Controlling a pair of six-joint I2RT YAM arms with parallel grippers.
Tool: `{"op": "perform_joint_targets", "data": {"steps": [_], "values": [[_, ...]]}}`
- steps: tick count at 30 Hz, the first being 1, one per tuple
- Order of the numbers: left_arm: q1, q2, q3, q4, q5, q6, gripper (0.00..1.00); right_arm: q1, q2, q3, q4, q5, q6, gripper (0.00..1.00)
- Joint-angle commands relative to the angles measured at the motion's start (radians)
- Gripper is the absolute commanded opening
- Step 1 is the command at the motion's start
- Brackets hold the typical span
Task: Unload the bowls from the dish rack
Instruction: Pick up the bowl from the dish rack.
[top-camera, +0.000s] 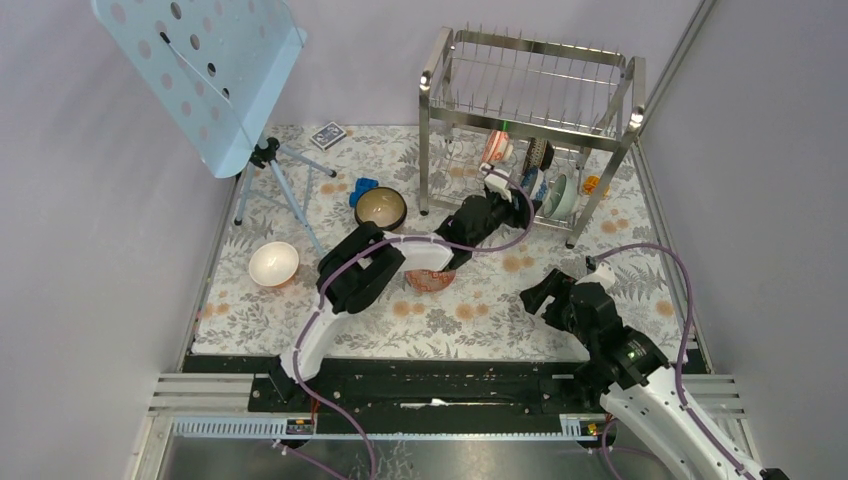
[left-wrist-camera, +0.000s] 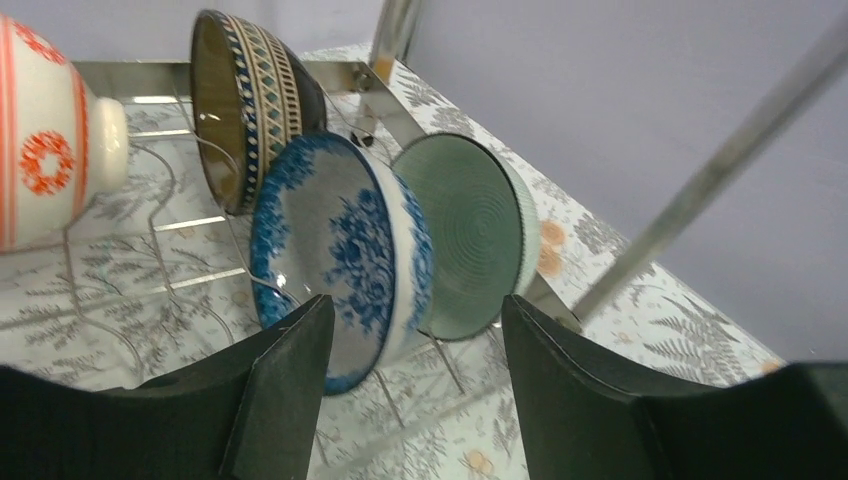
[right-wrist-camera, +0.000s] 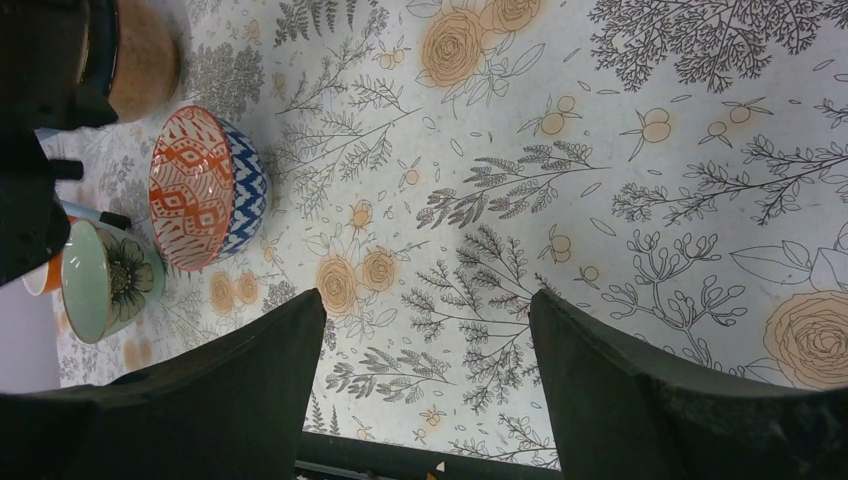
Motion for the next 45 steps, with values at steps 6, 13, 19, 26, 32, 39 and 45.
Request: {"op": "perform_joint_targets", "data": {"steps": [6, 13, 19, 26, 32, 39, 45], "values": [[0.053, 0.084, 0.192, -0.058, 0.063, -0.002, 0.62, -0.005, 0.026, -0.006, 0.036, -0.023, -0.032, 0.82], [0.063, 0.139, 0.263, -0.094, 0.19, -0.044, 0.6, -0.005, 0.013, -0.01, 0.035, -0.012, -0.03, 0.81], [0.065, 0.169, 0.292, -0.104, 0.248, -0.065, 0.57, -0.003, 0.007, -0.012, 0.034, -0.011, -0.023, 0.81], [0.088, 0.178, 0.273, -0.042, 0.336, -0.134, 0.4, -0.005, 0.004, -0.016, 0.038, -0.009, -0.022, 0.81], [0.103, 0.191, 0.275, 0.001, 0.376, -0.167, 0.33, -0.004, -0.001, -0.019, 0.039, -0.007, -0.022, 0.81], [0.113, 0.218, 0.284, 0.045, 0.427, -0.215, 0.33, -0.004, -0.006, -0.023, 0.043, -0.01, -0.023, 0.81], [0.113, 0.232, 0.3, 0.043, 0.468, -0.221, 0.33, -0.004, 0.002, -0.023, 0.049, -0.006, -0.026, 0.82]]}}
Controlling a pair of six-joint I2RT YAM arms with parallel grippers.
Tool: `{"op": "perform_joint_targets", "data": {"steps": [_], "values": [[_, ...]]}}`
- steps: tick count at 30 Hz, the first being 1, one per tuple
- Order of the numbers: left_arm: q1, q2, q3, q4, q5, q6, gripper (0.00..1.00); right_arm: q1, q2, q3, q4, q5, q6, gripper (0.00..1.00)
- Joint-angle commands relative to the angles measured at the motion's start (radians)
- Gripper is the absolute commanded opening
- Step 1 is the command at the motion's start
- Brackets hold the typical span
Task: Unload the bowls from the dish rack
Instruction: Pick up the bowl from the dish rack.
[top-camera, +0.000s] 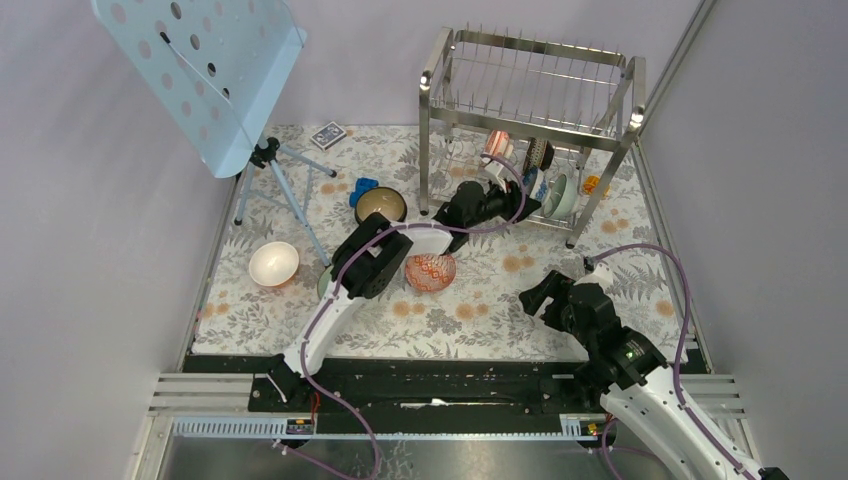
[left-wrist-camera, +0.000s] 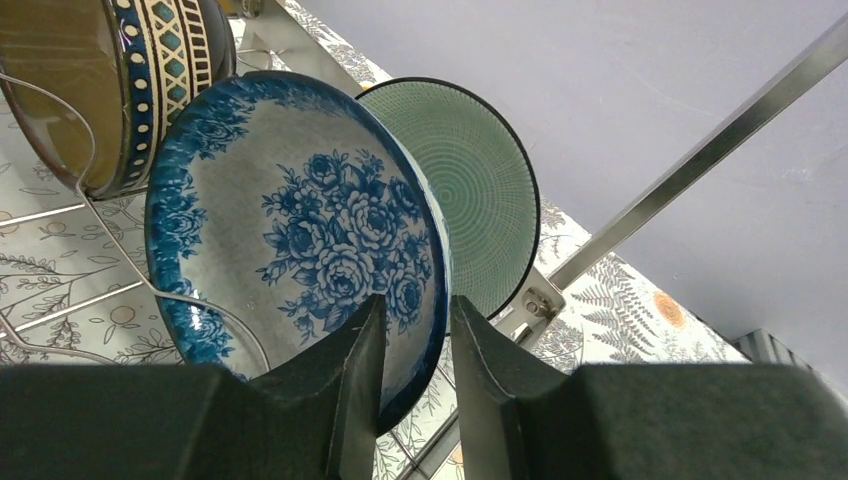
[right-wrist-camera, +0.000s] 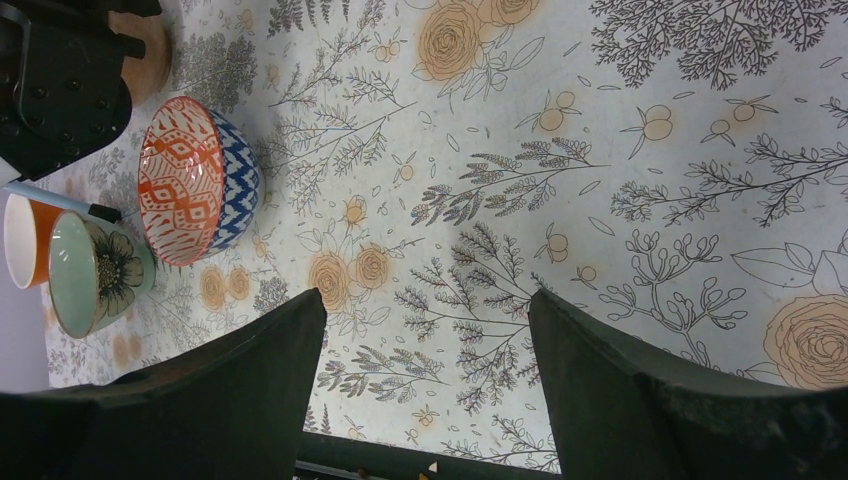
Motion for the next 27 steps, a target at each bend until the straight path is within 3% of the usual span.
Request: {"op": "perform_joint_targets", "data": {"steps": [1, 11, 27], "values": [[0.002, 0.01, 0.05, 0.071, 0.066, -0.017, 0.32, -0.004, 0.001, -0.004, 0.036, 0.004, -0.011, 0.82], [0.004, 0.017, 0.047, 0.162, 0.087, -0.055, 0.0, -0.004, 0.0, -0.008, 0.038, 0.0, -0.01, 0.82], [0.046, 0.032, 0.052, 0.409, 0.115, -0.246, 0.0, -0.005, -0.005, -0.008, 0.035, -0.001, -0.01, 0.82]]}}
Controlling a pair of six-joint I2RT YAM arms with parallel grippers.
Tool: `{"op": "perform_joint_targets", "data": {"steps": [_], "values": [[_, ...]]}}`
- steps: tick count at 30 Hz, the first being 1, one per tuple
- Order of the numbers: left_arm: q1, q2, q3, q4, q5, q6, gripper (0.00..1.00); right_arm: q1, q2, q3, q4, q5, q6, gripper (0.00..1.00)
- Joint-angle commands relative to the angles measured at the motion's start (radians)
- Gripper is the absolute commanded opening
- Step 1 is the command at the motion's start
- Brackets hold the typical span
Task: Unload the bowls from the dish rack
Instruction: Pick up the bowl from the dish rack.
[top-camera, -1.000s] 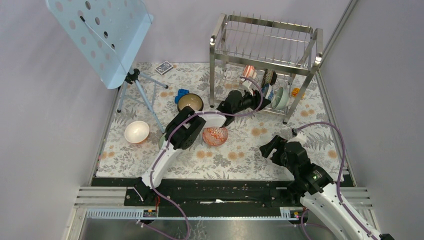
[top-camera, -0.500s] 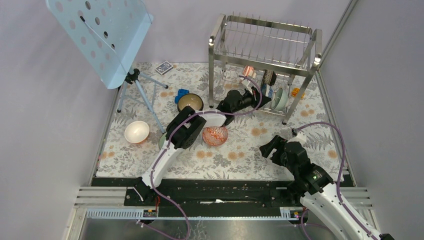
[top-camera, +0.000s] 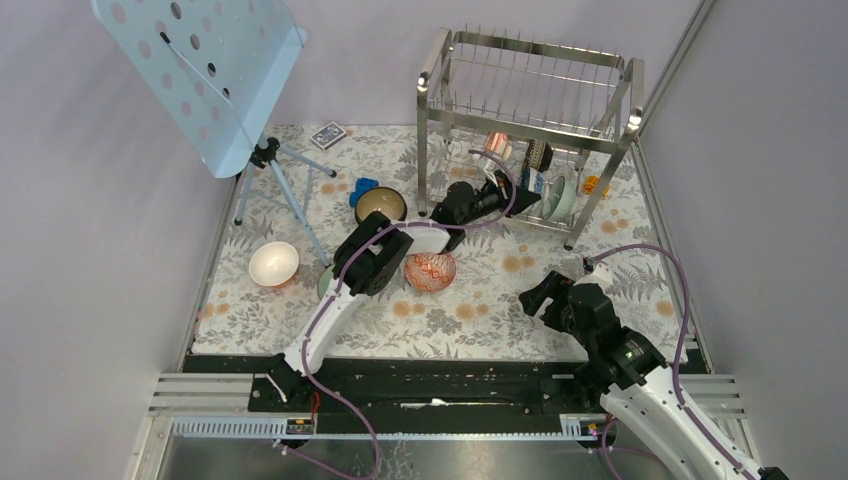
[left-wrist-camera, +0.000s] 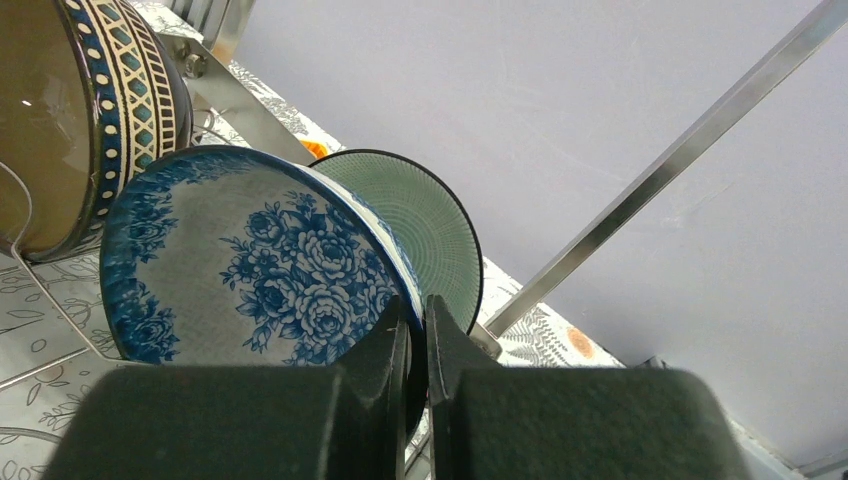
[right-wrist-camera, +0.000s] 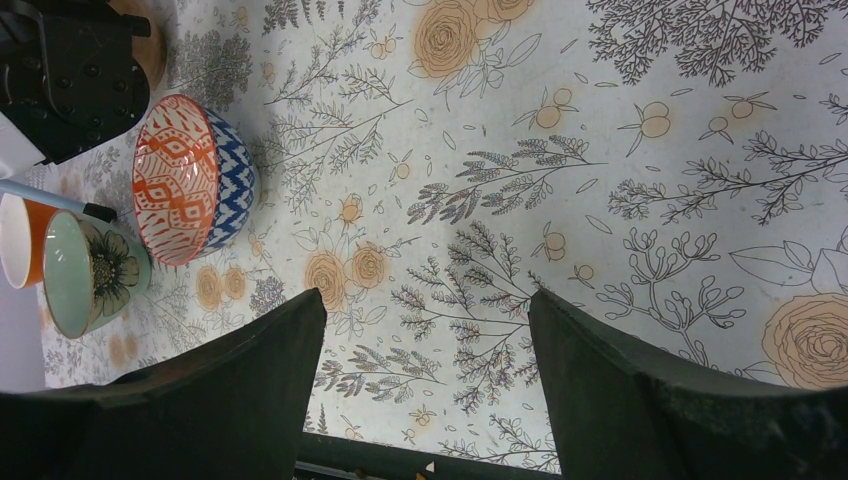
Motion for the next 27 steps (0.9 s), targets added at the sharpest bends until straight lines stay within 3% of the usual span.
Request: {"op": "perform_joint_targets", "data": {"steps": [1, 27], "values": [[0.017, -0.011, 0.03, 0.228, 0.04, -0.074, 0.0, -0.005, -0.008, -0.002, 0.033, -0.001, -0.01, 0.82], [0.073, 0.012, 0.083, 0.461, 0.069, -0.375, 0.0, -0.005, -0.006, -0.002, 0.034, -0.002, -0.01, 0.82]]}}
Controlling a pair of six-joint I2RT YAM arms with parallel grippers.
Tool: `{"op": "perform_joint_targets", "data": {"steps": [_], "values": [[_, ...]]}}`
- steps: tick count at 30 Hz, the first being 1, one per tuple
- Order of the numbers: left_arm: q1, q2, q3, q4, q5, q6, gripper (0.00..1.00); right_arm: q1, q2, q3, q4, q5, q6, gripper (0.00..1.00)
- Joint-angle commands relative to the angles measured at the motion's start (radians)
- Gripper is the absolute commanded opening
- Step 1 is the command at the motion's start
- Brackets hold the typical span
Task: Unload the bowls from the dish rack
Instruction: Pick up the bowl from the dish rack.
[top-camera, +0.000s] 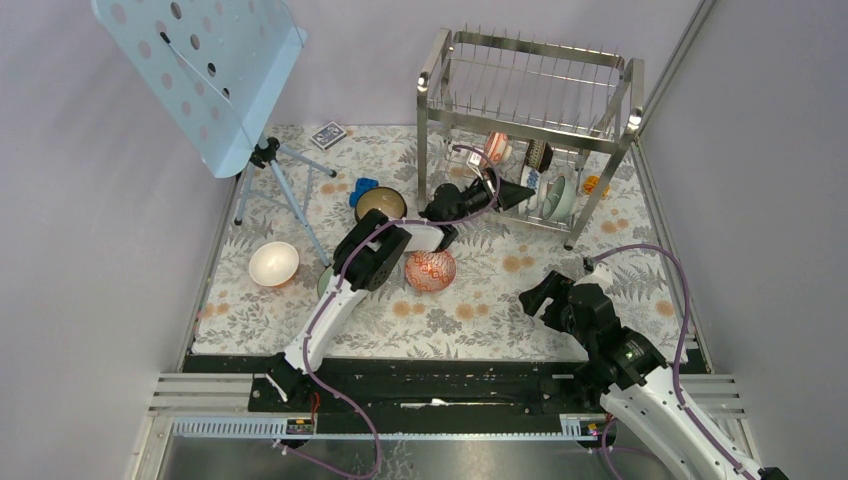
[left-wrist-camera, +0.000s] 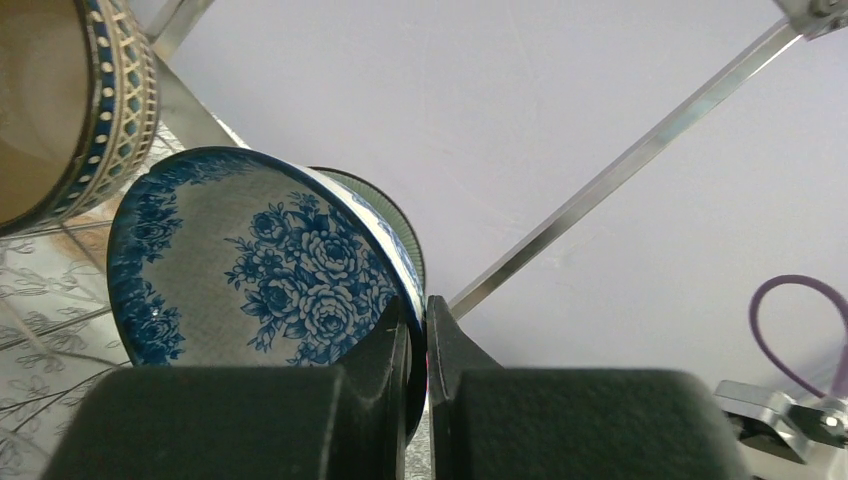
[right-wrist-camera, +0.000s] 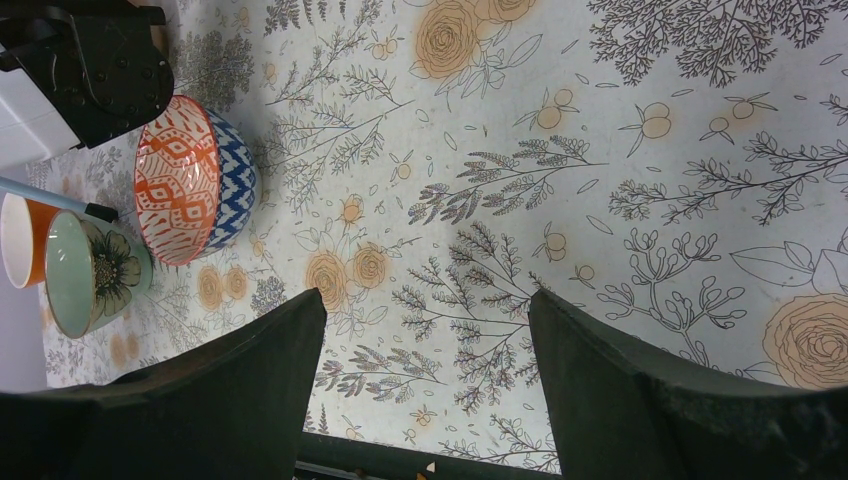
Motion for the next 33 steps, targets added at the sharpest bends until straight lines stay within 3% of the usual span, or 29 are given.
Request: {"op": "perform_joint_targets", "data": {"steps": [1, 16, 33], "values": [[0.022, -0.051, 0.073, 0.259, 0.004, -0.046, 0.0, -0.004, -0.004, -0.002, 0.035, -0.003, -0.01, 0.82], [0.025, -0.155, -0.031, 0.341, 0.009, -0.081, 0.0, -0.005, -0.017, 0.003, 0.031, 0.009, -0.012, 0.82], [-0.02, -0.534, -0.505, 0.359, 0.084, -0.016, 0.0, -0.005, -0.041, 0.021, 0.037, 0.011, -0.018, 0.84]]}}
